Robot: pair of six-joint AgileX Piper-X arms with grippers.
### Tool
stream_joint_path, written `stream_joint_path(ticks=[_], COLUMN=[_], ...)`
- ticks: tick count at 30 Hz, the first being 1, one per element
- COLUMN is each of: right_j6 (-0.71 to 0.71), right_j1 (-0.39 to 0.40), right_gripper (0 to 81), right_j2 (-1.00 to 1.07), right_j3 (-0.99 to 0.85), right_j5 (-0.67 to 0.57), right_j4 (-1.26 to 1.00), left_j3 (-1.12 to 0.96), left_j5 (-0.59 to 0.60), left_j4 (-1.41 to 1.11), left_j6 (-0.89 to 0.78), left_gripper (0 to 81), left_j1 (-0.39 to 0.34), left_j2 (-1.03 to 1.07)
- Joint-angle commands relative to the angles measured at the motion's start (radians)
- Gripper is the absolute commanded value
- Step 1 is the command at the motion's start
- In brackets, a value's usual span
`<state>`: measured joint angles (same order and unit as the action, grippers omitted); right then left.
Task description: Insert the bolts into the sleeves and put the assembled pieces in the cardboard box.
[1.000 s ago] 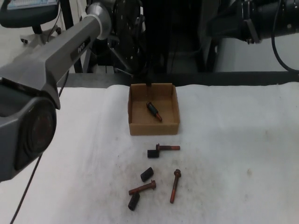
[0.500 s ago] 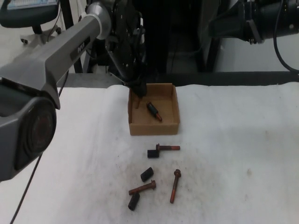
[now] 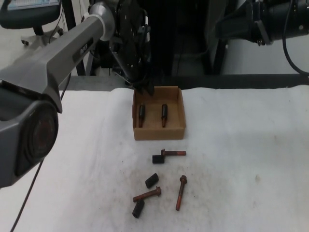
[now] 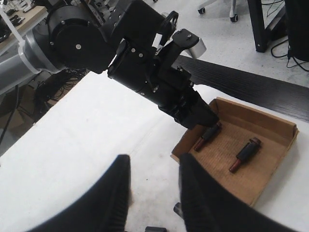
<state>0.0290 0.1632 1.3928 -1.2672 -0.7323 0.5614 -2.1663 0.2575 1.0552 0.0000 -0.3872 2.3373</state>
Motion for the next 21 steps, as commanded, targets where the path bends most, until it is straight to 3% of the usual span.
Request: stream_joint_path(ticks=[1, 5, 8, 10, 14, 21], right_j6=[-0.007, -0.053, -0.054, -0.054, -0.079, -0.187], right_j1=[-0.004, -0.004, -0.004, -0.004, 0.01, 0.051], right_gripper=[32.0, 32.0, 32.0, 32.0, 32.0, 32.0], right_j2=[-0.011, 0.009, 0.029, 0.041, 0.07, 0.142], right_j3=[-0.005, -0.003, -0.003, -0.003, -0.003, -0.003], right_j5=[-0.007, 0.001, 0.001, 0.001, -0.006, 0.004], right_j4=[-0.001, -0.004, -0.001, 0.003, 0.003, 0.061], left_j3=[-0.038, -0.077, -0.086, -0.086, -0.086, -0.038], left_j5=[0.004, 0.092, 0.096, 0.096, 0.072, -0.113], left_j4=[0.03, 0.04, 0.033, 0.033, 0.079, 0.282], left_j6=[-0.054, -0.068, -0.028, 0.0, 0.074, 0.206], left_gripper=[35.9, 21.5, 9.1, 5.0, 4.4, 4.4], left_j1=[-0.002, -0.002, -0.002, -0.002, -0.002, -0.002], left_j2=[-0.02, -0.078, -0.153, -0.208, -0.335, -0.535])
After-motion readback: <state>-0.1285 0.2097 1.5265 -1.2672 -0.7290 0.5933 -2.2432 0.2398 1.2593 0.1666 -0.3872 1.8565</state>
